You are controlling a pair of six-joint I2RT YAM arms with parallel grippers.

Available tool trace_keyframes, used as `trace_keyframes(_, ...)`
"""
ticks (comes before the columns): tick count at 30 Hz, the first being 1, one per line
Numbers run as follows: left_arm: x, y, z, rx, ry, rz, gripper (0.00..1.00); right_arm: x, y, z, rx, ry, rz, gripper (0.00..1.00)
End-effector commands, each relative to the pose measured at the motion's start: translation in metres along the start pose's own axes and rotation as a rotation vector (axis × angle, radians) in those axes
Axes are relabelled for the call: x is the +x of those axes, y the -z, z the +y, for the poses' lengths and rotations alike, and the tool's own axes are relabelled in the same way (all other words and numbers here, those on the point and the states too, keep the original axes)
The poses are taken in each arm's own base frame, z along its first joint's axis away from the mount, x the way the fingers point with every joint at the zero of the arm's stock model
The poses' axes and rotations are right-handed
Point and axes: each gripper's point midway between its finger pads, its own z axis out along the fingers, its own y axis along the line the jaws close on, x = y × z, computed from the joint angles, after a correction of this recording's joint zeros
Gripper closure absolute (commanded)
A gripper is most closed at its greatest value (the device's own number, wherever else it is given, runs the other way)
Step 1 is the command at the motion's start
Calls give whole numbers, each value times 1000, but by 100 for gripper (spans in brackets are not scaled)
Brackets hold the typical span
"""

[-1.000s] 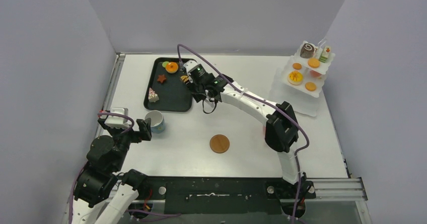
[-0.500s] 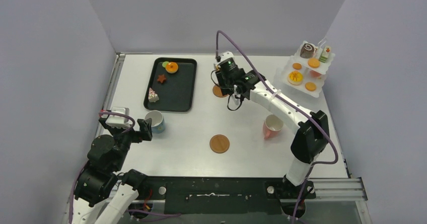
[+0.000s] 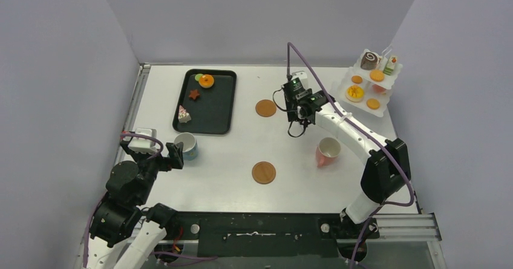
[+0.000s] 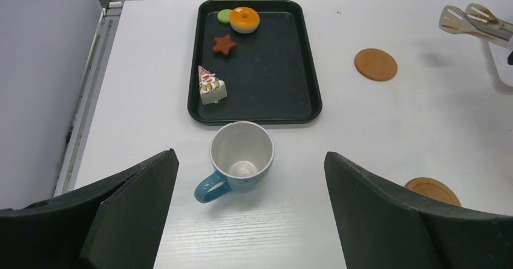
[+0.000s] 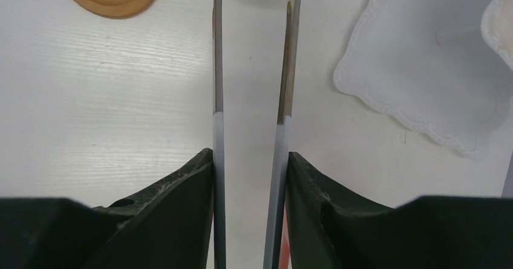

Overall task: Serve the afternoon tea
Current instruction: Place the desert on the desert table.

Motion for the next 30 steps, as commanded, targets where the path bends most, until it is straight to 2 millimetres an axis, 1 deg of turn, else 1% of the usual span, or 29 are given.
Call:
trace_keyframes(1, -14, -2, -3, 11, 9, -46, 10, -20, 6, -36, 71, -143, -96, 61)
trace_keyframes(10, -14, -2, -3, 13, 8, -45, 10, -4, -21, -66, 101, -233, -53, 61)
trace_keyframes(16, -13, -4, -4, 14, 6, -40, 10, 5, -39, -84, 142, -262, -41, 61)
trace_keyframes(21, -14, -4, -4, 13, 6, -39, 10, 11, -51, -95, 171, -280, -35, 62)
trace_keyframes(25, -13, -4, -4, 13, 6, -38, 10, 11, -53, -101, 195, -286, -53, 63)
trace_keyframes(30, -12, -5, -4, 14, 4, -31, 10, 15, -63, -109, 212, -301, -47, 63)
